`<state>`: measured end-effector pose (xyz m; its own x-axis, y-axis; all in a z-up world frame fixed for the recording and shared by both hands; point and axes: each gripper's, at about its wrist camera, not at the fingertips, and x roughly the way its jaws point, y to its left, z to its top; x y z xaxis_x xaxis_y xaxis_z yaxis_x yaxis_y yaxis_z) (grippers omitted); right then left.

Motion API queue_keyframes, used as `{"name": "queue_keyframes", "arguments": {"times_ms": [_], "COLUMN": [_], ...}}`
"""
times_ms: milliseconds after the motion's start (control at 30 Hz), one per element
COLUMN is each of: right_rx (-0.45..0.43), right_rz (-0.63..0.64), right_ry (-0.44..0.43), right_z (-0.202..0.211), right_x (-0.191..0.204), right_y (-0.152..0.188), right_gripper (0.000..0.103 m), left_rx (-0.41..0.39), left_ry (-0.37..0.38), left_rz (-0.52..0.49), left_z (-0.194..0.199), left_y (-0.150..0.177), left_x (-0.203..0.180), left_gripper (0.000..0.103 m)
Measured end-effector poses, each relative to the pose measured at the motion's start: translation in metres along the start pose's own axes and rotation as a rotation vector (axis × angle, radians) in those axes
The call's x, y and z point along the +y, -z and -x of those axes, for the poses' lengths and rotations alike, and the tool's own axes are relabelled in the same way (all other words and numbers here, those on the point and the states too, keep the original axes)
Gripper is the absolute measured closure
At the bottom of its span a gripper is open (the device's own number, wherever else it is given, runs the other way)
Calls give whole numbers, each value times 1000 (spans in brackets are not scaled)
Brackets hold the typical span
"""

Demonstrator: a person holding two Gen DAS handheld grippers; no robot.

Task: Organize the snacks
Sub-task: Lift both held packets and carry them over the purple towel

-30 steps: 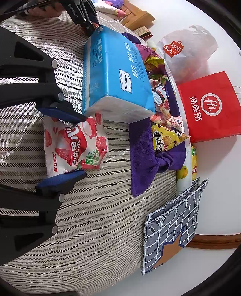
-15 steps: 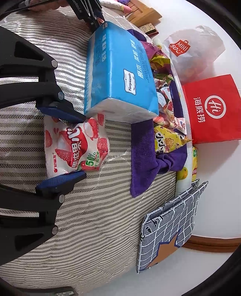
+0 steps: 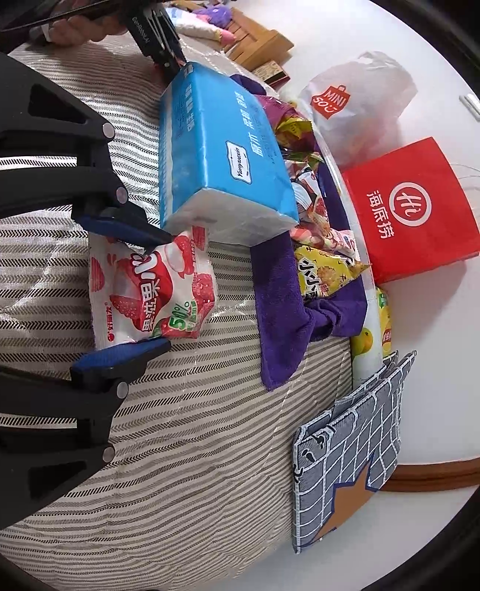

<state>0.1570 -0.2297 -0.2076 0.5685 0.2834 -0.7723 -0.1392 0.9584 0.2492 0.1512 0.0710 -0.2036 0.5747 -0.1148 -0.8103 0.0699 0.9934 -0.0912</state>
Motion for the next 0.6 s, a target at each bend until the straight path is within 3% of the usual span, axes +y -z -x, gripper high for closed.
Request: {"name": "queue_keyframes", "arguments": {"times_ms": [100,600], "right_rx": [-1,-45], "right_rz": [-14,-34], "right_ry": [13,21], "right_z": [3,39], "right_x": [-3,0], "right_y": [2,6], "right_gripper": [55,55], "left_rx": [14,-11], "left_ry": [33,41], "left_rz": [17,-11], "left_z": [2,31], "left_y": [0,2], "left_x": [0,-18], "left_gripper": [59,59]}}
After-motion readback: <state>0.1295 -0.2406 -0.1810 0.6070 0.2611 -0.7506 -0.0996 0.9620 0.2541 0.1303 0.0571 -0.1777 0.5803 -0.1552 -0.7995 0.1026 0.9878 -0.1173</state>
